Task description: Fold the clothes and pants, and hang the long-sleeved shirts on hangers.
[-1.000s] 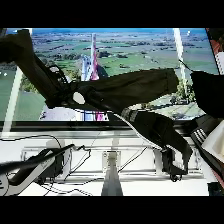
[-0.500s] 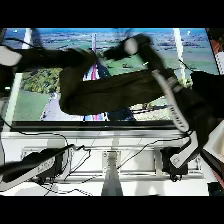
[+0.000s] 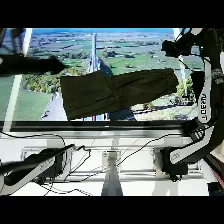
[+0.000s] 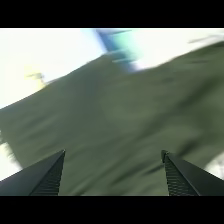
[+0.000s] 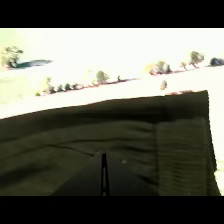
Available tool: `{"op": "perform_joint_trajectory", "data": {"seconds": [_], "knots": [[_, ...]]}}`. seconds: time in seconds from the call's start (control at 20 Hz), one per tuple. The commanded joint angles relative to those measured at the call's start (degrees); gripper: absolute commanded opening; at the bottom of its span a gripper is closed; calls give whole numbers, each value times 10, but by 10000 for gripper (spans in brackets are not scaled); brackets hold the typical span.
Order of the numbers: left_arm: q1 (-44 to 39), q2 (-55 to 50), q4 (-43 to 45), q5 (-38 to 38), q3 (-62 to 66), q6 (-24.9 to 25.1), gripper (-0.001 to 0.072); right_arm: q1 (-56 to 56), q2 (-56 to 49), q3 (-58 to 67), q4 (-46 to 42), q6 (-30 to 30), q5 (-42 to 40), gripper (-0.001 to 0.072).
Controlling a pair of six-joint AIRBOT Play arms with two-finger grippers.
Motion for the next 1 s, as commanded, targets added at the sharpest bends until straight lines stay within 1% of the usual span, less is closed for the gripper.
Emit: {"op": "perform_joint_trajectory", "data": {"seconds": [0.0,0.05,0.1,0.15,0.2,0.25,0.35,0.55,0.6,0.65,0.7,0.75,0.8,0.85,0.95], "knots": [[149,13,46,-30,-84,0,688,-4,1,0,17,-31,11,32],[171,12,17,-1,-132,1,678,4,1,0,19,-41,7,31],[186,7,-34,27,-186,16,642,14,1,0,18,-46,0,31],[190,0,-84,47,-233,46,583,23,1,0,19,-53,-9,31],[189,-10,-128,67,-276,75,562,32,1,0,19,-54,-17,31],[186,-26,-172,88,-315,98,563,40,1,0,19,-54,-26,32],[183,-67,-229,121,-355,143,646,54,1,0,19,-54,-39,32],[146,-165,-338,135,-358,286,650,79,1,-2,19,-54,-62,31],[135,-181,-358,144,-358,303,648,85,1,-5,26,-54,-64,31],[125,-195,-374,159,-358,303,618,91,0,-10,44,-54,-65,31],[118,-202,-384,169,-357,303,554,100,0,-20,69,-54,-68,31],[113,-205,-384,170,-352,303,398,111,0,-33,89,-55,-78,31],[112,-204,-380,167,-345,303,185,125,0,-49,105,-55,-96,31],[113,-203,-380,153,-332,304,22,143,-1,-68,117,-55,-119,31],[127,-202,-375,97,-284,298,17,187,-10,-108,148,-55,-158,31]]}}
